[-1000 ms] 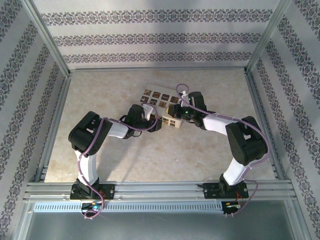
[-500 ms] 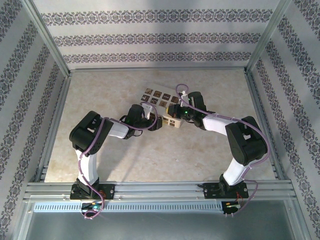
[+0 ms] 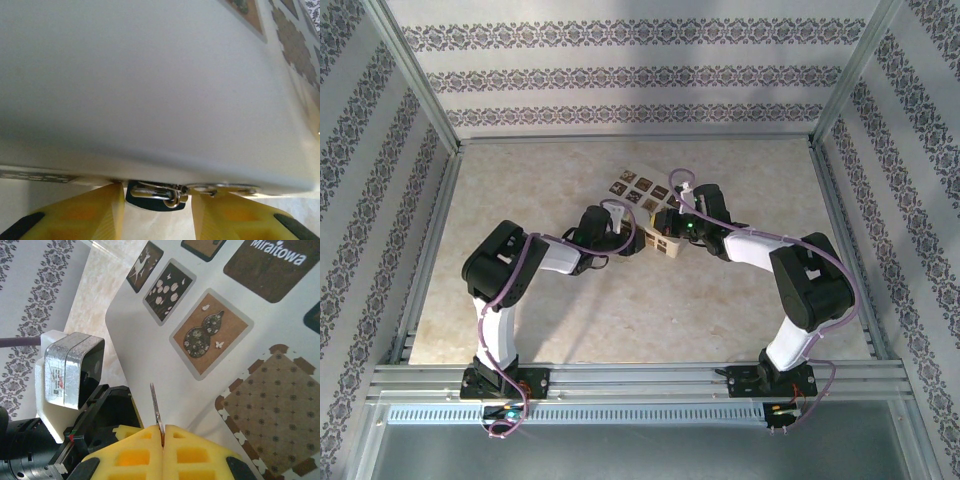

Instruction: Unlock the padlock with the key

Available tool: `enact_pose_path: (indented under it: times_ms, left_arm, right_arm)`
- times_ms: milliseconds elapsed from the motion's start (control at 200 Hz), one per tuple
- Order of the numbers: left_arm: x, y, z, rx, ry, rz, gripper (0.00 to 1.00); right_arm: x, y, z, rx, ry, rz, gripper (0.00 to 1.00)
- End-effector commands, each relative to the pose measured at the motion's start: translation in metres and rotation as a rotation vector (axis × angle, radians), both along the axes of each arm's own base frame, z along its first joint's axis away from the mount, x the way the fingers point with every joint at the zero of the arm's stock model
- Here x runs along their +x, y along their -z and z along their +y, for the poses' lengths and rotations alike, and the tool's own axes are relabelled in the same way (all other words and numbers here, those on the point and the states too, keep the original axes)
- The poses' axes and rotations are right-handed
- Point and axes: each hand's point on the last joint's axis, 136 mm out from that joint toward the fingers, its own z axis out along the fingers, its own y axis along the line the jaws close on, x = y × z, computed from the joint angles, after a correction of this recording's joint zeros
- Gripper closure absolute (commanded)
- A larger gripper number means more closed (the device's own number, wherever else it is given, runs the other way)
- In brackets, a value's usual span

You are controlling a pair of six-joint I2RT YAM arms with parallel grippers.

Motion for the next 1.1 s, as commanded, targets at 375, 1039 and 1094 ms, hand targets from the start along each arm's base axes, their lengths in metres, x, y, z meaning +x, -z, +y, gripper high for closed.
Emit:
enact_pose_path:
  times_ms: [375,1039,1094]
  left_arm:
    - [0.007,-0.021,-0.012,-0.015,0.0,-0.07,0.73]
    - [-0.046,-0.056,-0.015,-0.09,0.051,0.106,0.74]
    - [-0.05,-0.06,-0.017,-0.101,0.057,0.132,0.74]
  right_arm:
    - [-0.016,0.004,0.008,-0.008,-0.039,0.086,1.0]
    - [-0.122,-0.017,-0.029,-0.156,-0.109,-0.167,1.0]
    - [-0.13,-0.011,-0.028,-0.185,-0.12,-0.187,1.0]
